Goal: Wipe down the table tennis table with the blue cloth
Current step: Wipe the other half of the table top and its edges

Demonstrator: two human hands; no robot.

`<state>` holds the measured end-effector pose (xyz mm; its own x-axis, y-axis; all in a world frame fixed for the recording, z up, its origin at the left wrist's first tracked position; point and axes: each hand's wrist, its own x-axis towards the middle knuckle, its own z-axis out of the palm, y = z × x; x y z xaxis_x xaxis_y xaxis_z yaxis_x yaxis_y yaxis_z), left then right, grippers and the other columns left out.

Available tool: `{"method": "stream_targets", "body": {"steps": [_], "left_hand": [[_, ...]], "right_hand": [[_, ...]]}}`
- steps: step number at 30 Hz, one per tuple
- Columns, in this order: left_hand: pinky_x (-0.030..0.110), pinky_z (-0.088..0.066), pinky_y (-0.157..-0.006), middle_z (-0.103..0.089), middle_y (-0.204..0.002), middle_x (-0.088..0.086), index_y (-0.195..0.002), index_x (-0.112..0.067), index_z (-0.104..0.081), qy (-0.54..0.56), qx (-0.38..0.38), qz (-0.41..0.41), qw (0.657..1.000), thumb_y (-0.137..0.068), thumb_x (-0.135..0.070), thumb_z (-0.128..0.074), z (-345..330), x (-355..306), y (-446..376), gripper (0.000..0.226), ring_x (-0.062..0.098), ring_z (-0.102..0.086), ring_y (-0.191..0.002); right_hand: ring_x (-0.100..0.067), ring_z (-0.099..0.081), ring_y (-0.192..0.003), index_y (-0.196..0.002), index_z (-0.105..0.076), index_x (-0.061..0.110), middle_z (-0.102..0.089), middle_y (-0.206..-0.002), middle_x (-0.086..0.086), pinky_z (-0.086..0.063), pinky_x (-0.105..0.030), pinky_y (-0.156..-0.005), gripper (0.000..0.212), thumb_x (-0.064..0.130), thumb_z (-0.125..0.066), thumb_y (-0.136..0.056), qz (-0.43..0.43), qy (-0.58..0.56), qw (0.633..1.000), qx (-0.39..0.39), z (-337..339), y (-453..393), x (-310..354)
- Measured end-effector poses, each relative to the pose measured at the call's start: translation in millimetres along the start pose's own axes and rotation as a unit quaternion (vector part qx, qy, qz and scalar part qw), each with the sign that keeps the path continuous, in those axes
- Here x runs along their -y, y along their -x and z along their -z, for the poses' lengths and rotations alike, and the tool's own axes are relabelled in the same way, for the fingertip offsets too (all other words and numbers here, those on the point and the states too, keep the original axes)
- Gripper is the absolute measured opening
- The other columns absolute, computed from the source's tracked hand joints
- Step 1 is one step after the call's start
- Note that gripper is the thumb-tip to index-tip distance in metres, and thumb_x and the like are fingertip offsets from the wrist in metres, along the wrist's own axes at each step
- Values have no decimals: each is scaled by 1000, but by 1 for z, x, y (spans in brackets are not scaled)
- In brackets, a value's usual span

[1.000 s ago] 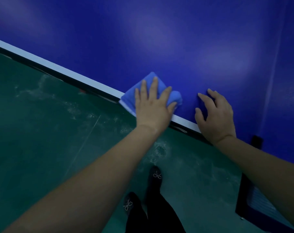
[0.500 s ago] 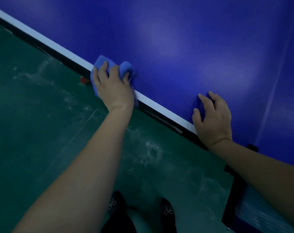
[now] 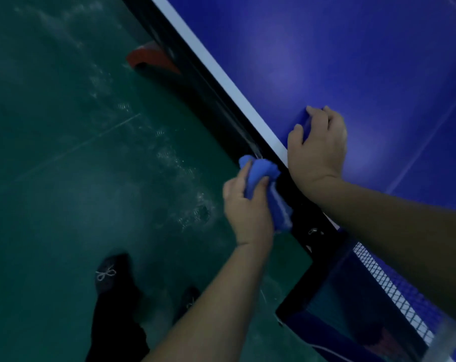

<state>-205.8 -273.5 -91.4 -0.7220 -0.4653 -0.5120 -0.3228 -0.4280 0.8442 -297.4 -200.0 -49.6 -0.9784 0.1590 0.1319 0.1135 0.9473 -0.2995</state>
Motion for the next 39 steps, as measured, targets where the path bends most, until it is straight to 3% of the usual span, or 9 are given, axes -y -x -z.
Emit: {"method": "stream_targets", "body": {"steps": [3, 6, 12, 15, 19, 24, 29, 34, 39], "left_hand": [[36, -54, -88, -67, -102, 3, -97, -23, -61, 65, -55, 7, 996, -81, -6, -70, -21, -11, -6, 26, 14, -65, -92], [43, -53, -87, -68, -99, 9, -91, -15, -61, 60, -107, -16, 992, -82, -9, -70, -16, -28, -52, 14, 21, -64, -88], [19, -42, -92, -60, -110, 9, -111, -5, -67, -12, -39, -16, 999, -87, -10, -68, -16, 12, 1, 24, 14, -55, -96], [26, -46, -96, -62, -108, 8, -111, -5, -69, 1, -18, 10, 1000, -84, -4, -70, -17, 27, 30, 26, 17, -60, -99], [17, -50, -78, -65, -94, -4, -102, -18, -60, 45, -68, -40, 996, -81, -4, -70, -13, -18, -30, 27, 3, -59, -78], [23, -53, -74, -63, -82, -4, -85, -18, -57, 54, -96, -41, 993, -86, -12, -70, -9, -60, -75, 14, 9, -58, -72], [22, -52, -75, -65, -83, -8, -82, -23, -61, 49, -29, 13, 998, -84, -11, -71, -14, -19, -17, 16, 4, -57, -73], [33, -56, -82, -67, -88, -1, -92, -17, -62, 38, -95, -31, 994, -86, -11, -70, -12, -68, -76, 11, 14, -61, -79], [27, -57, -77, -67, -95, 0, -95, -21, -59, 54, -86, -46, 994, -89, -15, -68, -12, -89, -85, 12, 15, -66, -83]], "right_hand": [[-23, -28, -140, -138, -46, 14, -35, -147, -12, -24, -42, -113, 46, 29, -47, -95, 0, -10, 1000, 0, -1, 0, -1], [-22, -28, -139, -138, -45, 16, -34, -147, -10, -24, -42, -113, 45, 30, -46, -95, -2, -11, 1000, -5, -2, 1, -2], [-23, -29, -138, -138, -43, 17, -33, -147, -9, -23, -41, -113, 44, 32, -44, -96, -1, -9, 1000, 6, 1, 2, -1], [-23, -29, -137, -138, -43, 17, -33, -147, -9, -24, -41, -113, 44, 32, -43, -96, 2, -4, 1000, 7, 2, 2, -2], [-22, -30, -137, -137, -44, 17, -34, -147, -8, -24, -40, -113, 44, 32, -44, -96, -2, -11, 1000, 5, 2, 1, -1], [-22, -28, -138, -137, -44, 17, -34, -147, -8, -23, -40, -114, 44, 32, -43, -96, -3, -9, 1000, 3, 2, 1, -1], [-23, -27, -139, -137, -45, 15, -34, -146, -10, -22, -41, -114, 45, 31, -45, -95, -3, -7, 1000, -1, 2, 1, -1], [-21, -26, -140, -137, -45, 16, -34, -147, -9, -21, -40, -115, 45, 31, -45, -95, -11, -17, 1000, 0, 1, 0, 0], [-21, -26, -140, -138, -45, 16, -33, -147, -10, -21, -41, -115, 45, 31, -45, -95, -10, -11, 1000, -1, 1, 0, -1]]}}
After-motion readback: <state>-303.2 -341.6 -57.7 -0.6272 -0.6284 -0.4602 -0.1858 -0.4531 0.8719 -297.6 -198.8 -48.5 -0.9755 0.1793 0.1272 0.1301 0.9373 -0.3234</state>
